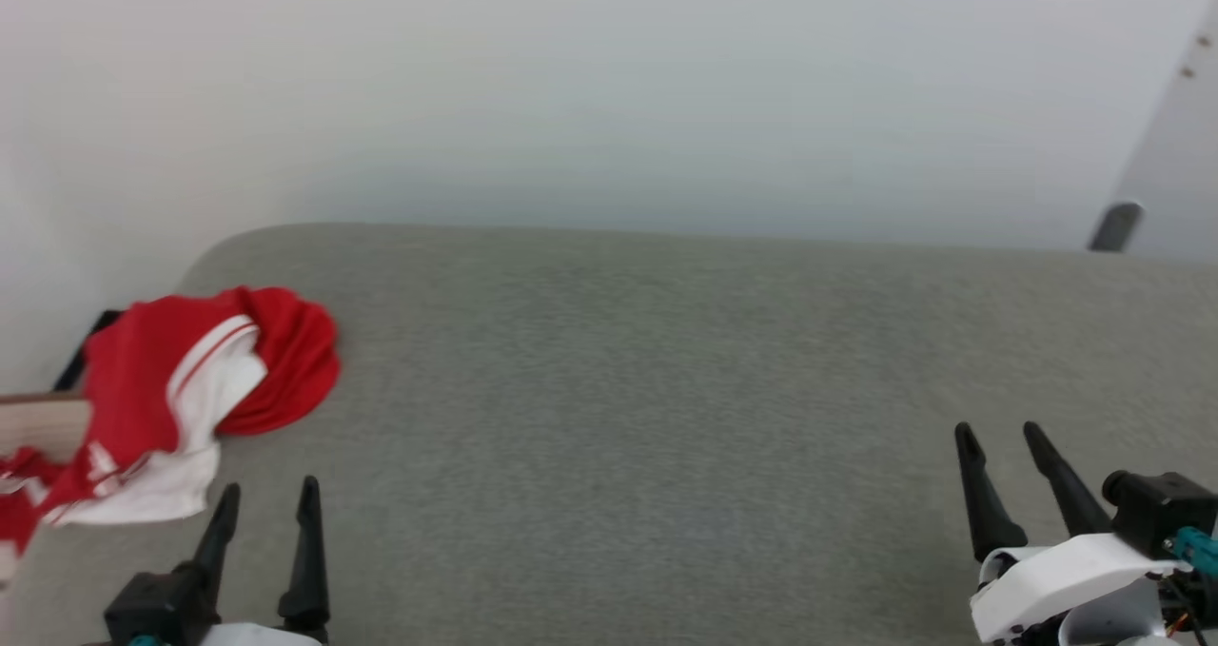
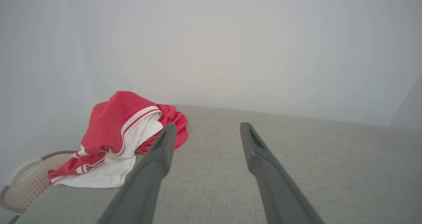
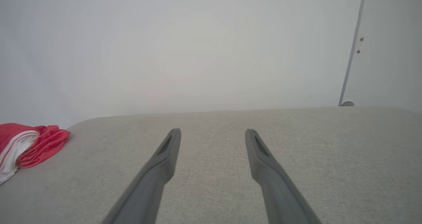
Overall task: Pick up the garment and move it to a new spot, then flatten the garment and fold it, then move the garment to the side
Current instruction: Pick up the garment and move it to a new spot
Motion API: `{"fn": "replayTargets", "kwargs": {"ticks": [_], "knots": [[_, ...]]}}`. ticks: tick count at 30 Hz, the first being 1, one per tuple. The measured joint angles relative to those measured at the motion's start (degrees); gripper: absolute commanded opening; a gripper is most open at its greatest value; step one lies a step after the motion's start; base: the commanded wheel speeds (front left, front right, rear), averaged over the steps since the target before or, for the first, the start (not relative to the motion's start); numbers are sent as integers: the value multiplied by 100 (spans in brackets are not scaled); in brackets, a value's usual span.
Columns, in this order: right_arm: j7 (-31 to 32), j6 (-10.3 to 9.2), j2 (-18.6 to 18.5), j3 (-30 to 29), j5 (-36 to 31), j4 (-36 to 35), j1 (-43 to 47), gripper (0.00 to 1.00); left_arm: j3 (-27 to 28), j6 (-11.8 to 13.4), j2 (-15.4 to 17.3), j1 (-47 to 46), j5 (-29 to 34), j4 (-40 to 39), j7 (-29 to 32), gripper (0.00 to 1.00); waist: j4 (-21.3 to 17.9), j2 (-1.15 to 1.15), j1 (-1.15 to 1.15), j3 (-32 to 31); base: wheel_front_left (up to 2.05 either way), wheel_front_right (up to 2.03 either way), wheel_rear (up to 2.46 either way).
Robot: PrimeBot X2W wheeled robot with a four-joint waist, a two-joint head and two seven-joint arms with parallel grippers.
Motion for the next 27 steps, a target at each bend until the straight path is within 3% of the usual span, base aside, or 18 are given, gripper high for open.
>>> {"fn": "replayTargets", "kwargs": {"ticks": [18, 27], "knots": [[-83, 0, 125, 495, 223, 289, 99, 100, 209, 244, 210, 229, -137, -304, 334, 100, 1530, 0, 0, -393, 0, 0, 0], [-102, 0, 77, 530, 257, 375, -24, 100, 199, 236, 220, 159, -279, -387, 481, 100, 1884, 0, 0, -383, 0, 0, 0]]}}
